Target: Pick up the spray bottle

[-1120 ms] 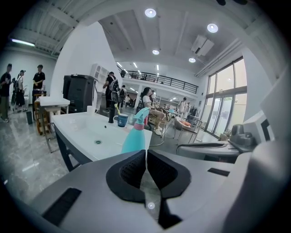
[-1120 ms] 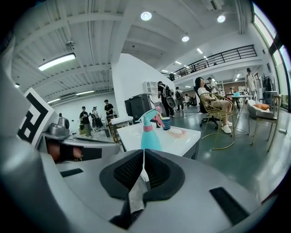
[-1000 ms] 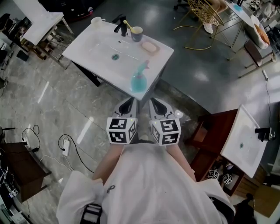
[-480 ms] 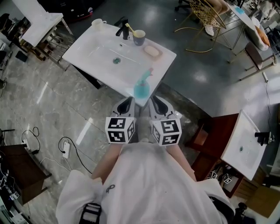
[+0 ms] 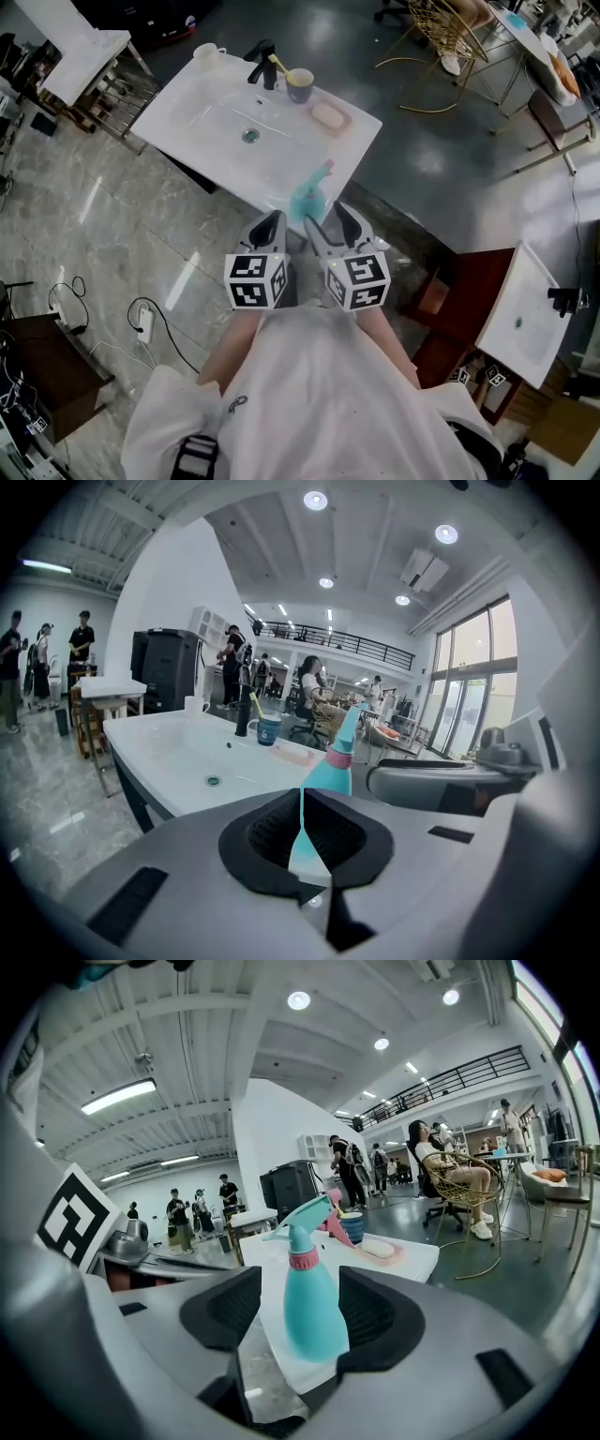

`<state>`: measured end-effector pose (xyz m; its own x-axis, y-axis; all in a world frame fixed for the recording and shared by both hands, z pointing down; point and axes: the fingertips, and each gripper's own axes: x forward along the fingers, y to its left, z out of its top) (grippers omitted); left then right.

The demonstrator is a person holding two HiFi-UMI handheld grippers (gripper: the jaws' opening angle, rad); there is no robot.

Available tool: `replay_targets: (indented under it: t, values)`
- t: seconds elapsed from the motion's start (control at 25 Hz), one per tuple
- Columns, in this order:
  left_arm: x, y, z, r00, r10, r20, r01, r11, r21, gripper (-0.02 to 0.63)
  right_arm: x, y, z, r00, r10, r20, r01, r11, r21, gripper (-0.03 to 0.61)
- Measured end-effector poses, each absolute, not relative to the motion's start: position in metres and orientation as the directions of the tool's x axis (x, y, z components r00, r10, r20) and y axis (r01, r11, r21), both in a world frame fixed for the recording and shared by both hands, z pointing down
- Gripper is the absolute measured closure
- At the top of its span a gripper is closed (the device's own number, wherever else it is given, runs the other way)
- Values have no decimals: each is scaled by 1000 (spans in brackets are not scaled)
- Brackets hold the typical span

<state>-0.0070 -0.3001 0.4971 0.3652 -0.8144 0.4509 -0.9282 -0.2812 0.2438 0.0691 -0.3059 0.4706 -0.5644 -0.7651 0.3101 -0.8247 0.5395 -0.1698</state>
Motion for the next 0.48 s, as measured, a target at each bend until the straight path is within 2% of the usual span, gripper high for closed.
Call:
replay_targets:
  t: [0.48]
  values:
    - [-23, -329, 506, 351, -810, 471, -933, -259, 250, 581, 52, -335, 486, -562, -740, 368, -817, 565, -111, 262]
